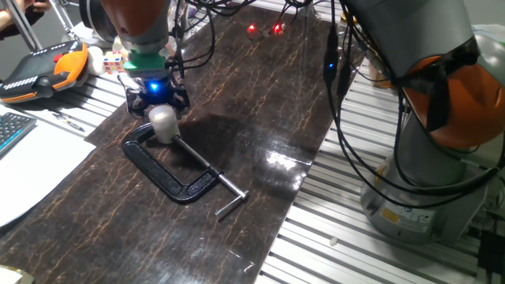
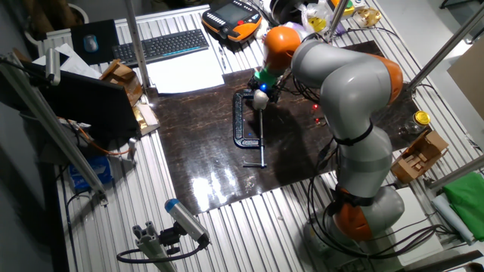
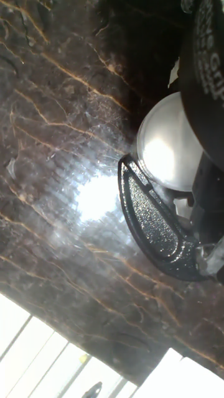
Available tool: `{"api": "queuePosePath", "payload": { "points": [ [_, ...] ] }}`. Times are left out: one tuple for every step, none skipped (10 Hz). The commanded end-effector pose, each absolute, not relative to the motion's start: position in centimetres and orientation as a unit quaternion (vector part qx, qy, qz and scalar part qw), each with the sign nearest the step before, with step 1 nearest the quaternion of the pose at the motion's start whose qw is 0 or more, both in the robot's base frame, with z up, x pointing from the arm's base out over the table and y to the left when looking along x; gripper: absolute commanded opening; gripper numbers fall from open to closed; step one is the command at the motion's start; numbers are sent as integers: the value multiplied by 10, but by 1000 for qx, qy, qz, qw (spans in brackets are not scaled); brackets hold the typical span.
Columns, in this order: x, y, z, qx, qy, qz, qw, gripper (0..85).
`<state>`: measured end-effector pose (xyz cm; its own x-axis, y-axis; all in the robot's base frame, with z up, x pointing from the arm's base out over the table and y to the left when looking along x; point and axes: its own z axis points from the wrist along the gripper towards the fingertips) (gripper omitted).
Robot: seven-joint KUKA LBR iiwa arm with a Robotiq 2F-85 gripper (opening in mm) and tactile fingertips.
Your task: Screw the lid onto the jar
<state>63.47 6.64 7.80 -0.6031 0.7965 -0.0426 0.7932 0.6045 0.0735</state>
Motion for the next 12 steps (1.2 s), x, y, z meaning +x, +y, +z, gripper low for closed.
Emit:
{"api": "queuePosePath", "payload": {
  "points": [
    [635,66,80,430,902,17,35,850],
    [635,66,81,408,912,9,32,850],
    [636,67,83,385,922,5,29,850],
    [635,67,83,348,937,0,30,850],
    [636,67,84,314,949,-2,27,850],
    [636,67,85,291,956,-7,26,850],
    [636,67,85,282,959,-5,25,850],
    [637,67,84,267,963,-5,24,850],
    [637,67,84,259,966,-4,24,850],
    [637,67,84,245,969,-4,21,850],
    [637,67,85,238,971,-6,21,850],
    [637,67,85,216,976,-13,21,850]
  ]
}}
